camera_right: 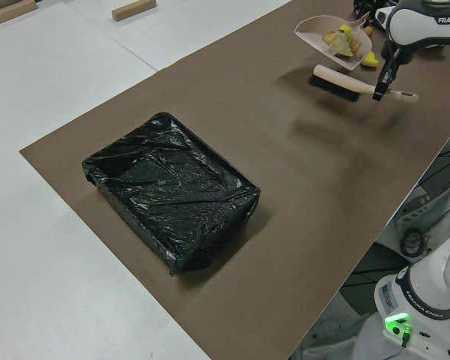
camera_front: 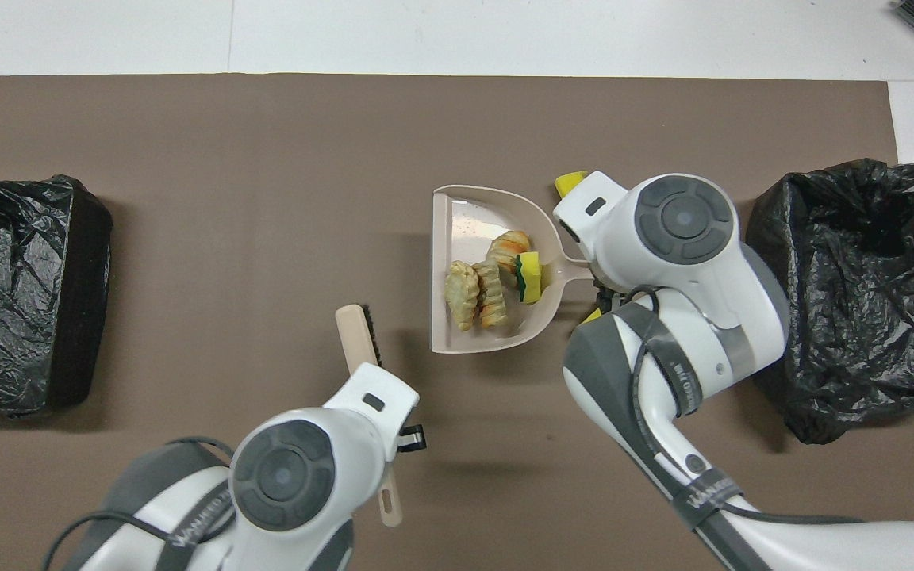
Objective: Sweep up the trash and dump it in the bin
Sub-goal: 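Carry the loaded dustpan with the right gripper over the bin nearest it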
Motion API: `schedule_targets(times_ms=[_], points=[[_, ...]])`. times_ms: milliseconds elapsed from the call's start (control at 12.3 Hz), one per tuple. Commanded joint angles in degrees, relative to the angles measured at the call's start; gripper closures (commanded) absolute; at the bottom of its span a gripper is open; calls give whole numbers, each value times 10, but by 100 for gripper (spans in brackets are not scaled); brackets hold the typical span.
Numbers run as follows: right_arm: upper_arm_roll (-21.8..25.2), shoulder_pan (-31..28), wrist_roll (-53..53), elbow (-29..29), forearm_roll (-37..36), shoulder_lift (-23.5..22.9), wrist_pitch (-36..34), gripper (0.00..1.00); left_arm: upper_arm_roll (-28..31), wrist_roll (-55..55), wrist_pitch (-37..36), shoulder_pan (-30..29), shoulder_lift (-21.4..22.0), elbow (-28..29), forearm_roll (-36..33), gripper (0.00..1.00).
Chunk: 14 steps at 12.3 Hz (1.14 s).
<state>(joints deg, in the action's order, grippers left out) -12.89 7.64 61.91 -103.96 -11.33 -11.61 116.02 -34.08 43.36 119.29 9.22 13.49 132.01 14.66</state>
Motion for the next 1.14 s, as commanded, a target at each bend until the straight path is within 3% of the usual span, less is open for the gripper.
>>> schedule_targets(times_ms=[0,244,652,1059], points=[[-6,-50,98,57,34,4,-67,100,-67,44,17,-10,1,9,-13,100],[-6,-136,203,94,55,5,-116,100,-106,110,43,-10,-47,11,-52,100],[2,-272,345,120,25,8,-128,100,-111,112,70,-9,-72,22,-56,100],[3,-367,340,128,-156,12,-86,100,-122,125,86,-4,-73,40,-60,100]])
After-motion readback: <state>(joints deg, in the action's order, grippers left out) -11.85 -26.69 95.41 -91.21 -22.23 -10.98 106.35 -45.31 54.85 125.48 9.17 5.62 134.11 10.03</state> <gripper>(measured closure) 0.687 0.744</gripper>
